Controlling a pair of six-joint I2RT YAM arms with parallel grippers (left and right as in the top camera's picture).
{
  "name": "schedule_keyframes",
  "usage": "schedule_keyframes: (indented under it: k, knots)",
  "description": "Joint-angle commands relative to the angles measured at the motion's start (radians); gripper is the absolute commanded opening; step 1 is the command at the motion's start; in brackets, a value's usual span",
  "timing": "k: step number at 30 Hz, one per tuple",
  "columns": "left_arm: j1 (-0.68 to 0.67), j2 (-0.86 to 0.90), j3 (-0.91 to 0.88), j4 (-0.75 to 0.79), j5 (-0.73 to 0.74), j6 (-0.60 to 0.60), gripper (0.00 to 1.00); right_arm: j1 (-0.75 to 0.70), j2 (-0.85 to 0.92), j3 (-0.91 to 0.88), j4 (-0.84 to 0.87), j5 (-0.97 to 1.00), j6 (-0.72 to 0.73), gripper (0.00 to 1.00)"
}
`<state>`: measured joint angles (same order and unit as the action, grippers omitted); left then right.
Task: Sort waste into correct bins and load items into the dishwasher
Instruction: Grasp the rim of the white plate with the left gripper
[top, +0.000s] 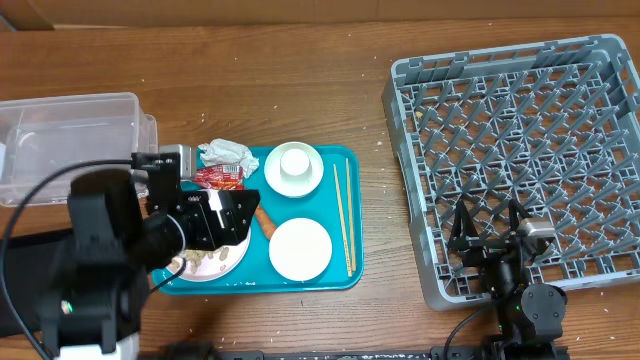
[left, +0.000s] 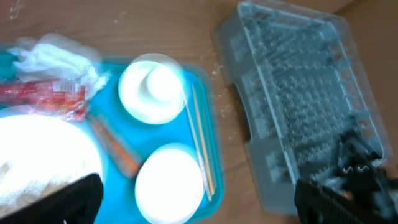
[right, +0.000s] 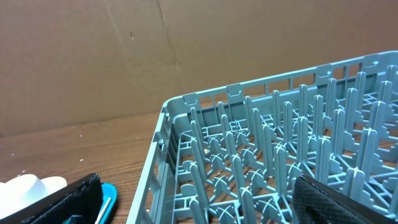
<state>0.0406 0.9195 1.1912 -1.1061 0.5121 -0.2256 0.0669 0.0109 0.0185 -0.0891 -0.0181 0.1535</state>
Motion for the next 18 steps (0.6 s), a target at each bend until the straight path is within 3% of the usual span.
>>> schedule_keyframes:
  k: [1,15,18]
  knots:
    - [-0.002,0.152,0.156,-0.208,-0.288,0.038,1.0,0.006,-0.008,-0.01,0.005,0.01,0.003,1.0]
    - [-0.003,0.593,0.17,-0.389,-0.288,0.023,1.0,0.006,-0.008,-0.01,0.005,0.01,0.003,1.0]
    - [-0.016,0.64,0.169,-0.38,-0.365,-0.019,1.0,0.006,-0.008,-0.01,0.005,0.01,0.003,1.0]
